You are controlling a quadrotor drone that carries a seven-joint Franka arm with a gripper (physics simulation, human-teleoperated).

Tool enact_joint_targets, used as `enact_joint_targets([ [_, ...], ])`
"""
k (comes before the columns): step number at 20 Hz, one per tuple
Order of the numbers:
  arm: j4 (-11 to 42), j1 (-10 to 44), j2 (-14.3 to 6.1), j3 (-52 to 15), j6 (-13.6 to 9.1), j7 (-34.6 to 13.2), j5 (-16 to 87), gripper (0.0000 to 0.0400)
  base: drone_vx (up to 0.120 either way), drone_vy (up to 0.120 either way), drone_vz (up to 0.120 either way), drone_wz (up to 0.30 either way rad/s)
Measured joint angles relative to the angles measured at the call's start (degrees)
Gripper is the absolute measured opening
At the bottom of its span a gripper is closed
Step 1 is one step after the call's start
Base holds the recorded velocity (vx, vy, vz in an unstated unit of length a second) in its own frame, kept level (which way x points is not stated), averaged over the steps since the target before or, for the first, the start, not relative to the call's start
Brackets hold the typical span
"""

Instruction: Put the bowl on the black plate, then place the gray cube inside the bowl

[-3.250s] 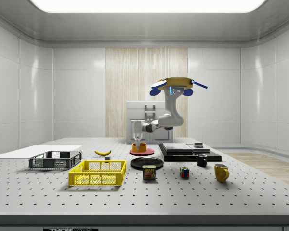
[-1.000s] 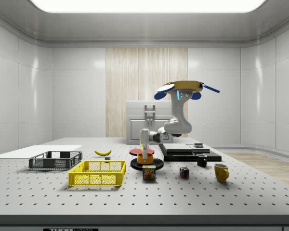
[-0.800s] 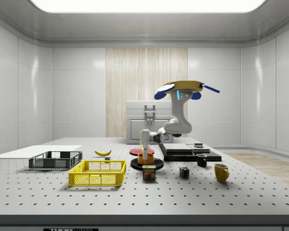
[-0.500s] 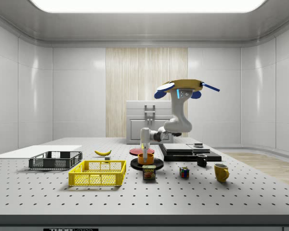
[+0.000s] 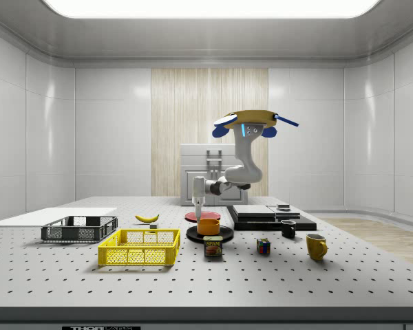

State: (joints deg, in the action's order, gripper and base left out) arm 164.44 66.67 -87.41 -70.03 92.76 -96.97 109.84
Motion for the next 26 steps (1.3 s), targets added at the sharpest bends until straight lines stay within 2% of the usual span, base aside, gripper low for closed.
enact_joint_targets([
  [2,0.0,0.0,0.0,0.0,-0.1,0.0,0.0,0.0398,0.120,-0.120,0.000,0.000],
  [10,0.0,-0.1,0.2,0.0,-0.2,0.0,0.0,0.0400,0.120,0.000,0.000,0.000],
  [16,0.0,-0.1,0.3,0.0,-0.3,0.0,0.1,0.0400,0.120,-0.113,0.000,0.000],
  [26,0.1,-0.2,0.5,0.0,-0.5,0.0,0.1,0.0400,0.120,0.000,0.000,0.000],
])
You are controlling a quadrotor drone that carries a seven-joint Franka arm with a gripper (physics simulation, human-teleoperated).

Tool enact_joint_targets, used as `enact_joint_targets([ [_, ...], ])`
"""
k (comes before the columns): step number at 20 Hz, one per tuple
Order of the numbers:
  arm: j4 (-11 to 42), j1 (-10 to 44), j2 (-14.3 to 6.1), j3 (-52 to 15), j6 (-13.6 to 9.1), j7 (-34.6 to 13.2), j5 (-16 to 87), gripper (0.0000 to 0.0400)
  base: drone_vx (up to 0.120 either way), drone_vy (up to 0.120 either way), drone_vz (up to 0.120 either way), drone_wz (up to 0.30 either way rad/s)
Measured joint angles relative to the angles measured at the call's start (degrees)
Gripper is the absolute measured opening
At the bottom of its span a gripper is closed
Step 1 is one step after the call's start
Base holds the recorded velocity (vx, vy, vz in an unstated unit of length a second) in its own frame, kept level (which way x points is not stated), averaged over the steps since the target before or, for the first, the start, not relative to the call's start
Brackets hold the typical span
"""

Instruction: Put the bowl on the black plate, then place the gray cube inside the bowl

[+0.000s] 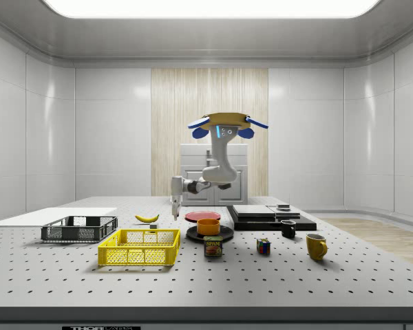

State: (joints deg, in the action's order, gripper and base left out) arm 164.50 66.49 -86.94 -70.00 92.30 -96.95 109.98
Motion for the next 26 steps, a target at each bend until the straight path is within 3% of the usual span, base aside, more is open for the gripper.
enact_joint_targets([
  [11,0.0,-0.1,0.1,0.0,-0.1,0.0,0.1,0.0400,0.120,-0.044,0.000,0.000],
  [18,0.0,-0.1,0.2,0.0,-0.2,0.1,0.1,0.0400,0.120,0.000,-0.120,0.000],
  [26,0.0,-0.1,0.3,0.1,-0.3,0.1,0.1,0.0400,0.110,0.000,0.000,0.000],
])
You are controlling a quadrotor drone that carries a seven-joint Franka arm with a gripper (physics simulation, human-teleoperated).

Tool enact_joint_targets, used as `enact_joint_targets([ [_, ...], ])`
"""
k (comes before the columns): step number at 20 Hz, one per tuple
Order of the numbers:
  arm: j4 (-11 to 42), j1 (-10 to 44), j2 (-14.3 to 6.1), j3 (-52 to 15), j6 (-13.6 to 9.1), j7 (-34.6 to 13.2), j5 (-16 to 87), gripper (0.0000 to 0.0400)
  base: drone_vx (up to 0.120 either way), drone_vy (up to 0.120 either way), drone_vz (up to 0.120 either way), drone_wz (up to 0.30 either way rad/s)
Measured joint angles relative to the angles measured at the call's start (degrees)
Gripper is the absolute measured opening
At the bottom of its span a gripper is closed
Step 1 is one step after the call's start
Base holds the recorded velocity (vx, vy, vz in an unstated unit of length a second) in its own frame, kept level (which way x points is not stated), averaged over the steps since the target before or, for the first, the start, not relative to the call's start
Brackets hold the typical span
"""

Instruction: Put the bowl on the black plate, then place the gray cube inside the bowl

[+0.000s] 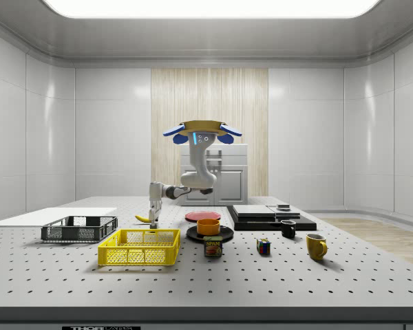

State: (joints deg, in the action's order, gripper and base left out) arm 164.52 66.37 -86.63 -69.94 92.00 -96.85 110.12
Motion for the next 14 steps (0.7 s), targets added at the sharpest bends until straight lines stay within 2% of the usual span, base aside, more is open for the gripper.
enact_joint_targets([
  [14,-1.5,-0.4,-0.1,4.4,1.8,1.3,4.1,0.0400,0.000,0.000,0.000,0.000],
])
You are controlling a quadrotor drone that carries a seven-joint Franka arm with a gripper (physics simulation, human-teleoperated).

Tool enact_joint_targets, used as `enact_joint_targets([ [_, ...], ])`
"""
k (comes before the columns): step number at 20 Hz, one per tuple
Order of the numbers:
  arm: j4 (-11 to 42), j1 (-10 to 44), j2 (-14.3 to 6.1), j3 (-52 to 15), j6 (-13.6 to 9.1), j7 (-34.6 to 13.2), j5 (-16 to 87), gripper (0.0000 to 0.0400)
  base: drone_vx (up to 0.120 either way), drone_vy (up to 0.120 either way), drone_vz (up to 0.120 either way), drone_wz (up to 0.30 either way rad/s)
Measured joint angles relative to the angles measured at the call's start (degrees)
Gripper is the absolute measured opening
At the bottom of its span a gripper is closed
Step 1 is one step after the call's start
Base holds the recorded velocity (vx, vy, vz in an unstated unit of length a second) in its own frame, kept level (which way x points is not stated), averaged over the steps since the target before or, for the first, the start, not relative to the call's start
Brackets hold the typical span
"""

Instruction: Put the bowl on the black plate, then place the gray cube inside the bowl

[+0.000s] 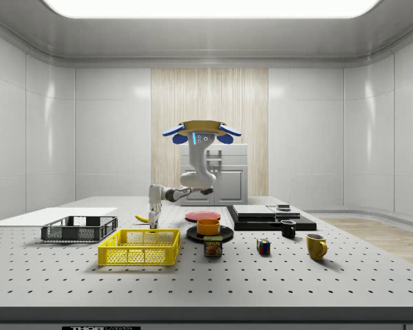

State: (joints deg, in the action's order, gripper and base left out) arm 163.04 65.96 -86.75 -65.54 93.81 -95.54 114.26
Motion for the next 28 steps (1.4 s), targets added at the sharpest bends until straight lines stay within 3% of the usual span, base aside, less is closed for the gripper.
enact_joint_targets([
  [7,-1.2,0.7,0.7,0.7,0.0,0.2,0.8,0.0400,0.000,0.000,0.000,0.000],
  [11,-1.5,1.0,1.0,0.7,-0.1,0.3,0.8,0.0315,0.000,0.000,0.000,0.000],
  [15,-1.7,1.1,1.2,0.7,-0.2,0.3,0.9,0.0274,0.000,0.000,0.000,0.000],
  [23,-1.5,0.9,1.4,0.2,-0.7,0.4,0.5,0.0253,0.000,0.000,0.000,0.000],
  [28,-0.6,0.4,1.5,-2.1,-1.8,0.4,-1.7,0.0251,0.000,0.000,0.104,0.000],
])
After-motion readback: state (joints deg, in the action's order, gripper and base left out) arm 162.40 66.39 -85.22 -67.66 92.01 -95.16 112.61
